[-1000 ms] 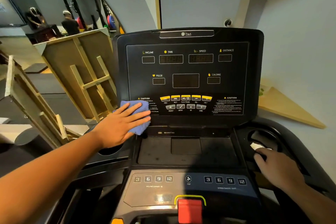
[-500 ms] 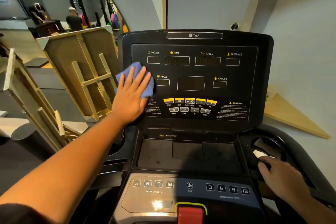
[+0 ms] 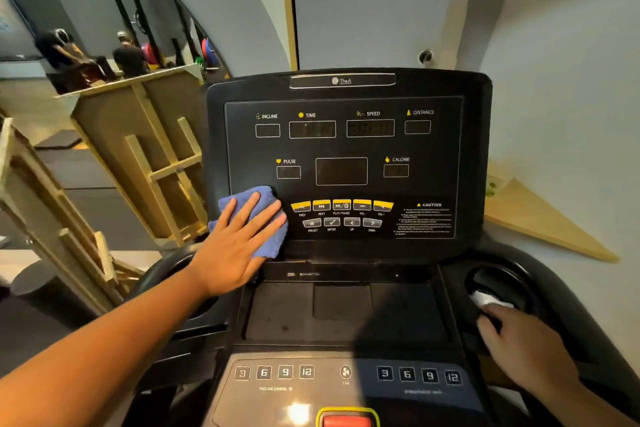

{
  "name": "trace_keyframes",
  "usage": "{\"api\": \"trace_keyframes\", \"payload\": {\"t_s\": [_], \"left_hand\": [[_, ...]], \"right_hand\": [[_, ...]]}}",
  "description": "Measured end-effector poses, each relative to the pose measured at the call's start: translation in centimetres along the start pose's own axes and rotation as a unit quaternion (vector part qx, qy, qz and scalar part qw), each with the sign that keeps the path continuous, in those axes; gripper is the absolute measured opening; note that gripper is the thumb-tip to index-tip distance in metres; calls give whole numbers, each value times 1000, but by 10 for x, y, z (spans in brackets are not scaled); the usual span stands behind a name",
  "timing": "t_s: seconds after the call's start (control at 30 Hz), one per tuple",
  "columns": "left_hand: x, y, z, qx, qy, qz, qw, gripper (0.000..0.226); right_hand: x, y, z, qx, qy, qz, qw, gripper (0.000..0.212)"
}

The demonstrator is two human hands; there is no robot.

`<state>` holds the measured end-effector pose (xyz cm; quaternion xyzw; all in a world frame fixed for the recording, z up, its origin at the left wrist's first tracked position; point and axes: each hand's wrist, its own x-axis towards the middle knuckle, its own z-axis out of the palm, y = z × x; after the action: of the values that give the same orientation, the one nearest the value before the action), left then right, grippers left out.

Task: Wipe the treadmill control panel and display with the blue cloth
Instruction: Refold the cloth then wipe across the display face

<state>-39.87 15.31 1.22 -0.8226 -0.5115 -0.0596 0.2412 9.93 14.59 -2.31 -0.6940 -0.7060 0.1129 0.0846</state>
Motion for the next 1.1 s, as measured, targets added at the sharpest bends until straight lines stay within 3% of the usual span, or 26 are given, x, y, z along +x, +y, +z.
{"api": "trace_keyframes", "payload": {"t_s": [0.1,0.27,0.37,0.43,0.5,0.57,0.7,0.8,0.9,1.0,1.1], "left_hand": [[33,-17,-20,17,30,-23,999,67],[132,-51,-73,-26,122,-198,972,67],[155,-51,-82,-36,149,-255,955,66],[144,-35,-72,-28,132,-187,973,68],[116,-8,-52,4,83,-37,996,69],[86,14,-32,45,21,94,994,69],[75,8,-28,64,-54,204,975,64],[93,-12,-41,83,-64,263,959,61],[130,-29,-63,95,-15,186,978,63],[169,-32,-86,50,76,1,996,64],[191,-12,-93,-13,149,-170,974,64]], "right_hand": [[1,2,2,-8,4,-1,1000,27],[0,2,0,0,12,-7,1000,27],[-1,2,2,4,13,-10,1000,28],[0,3,3,6,15,-8,1000,28],[0,4,3,10,19,-11,1000,28],[-1,4,4,10,23,-16,1000,28],[-1,4,3,6,22,-17,1000,31],[0,5,0,6,25,-24,999,33],[0,3,1,-10,28,-25,999,30],[3,6,4,-24,39,-23,999,30],[2,7,7,-8,47,-25,999,29]]}}
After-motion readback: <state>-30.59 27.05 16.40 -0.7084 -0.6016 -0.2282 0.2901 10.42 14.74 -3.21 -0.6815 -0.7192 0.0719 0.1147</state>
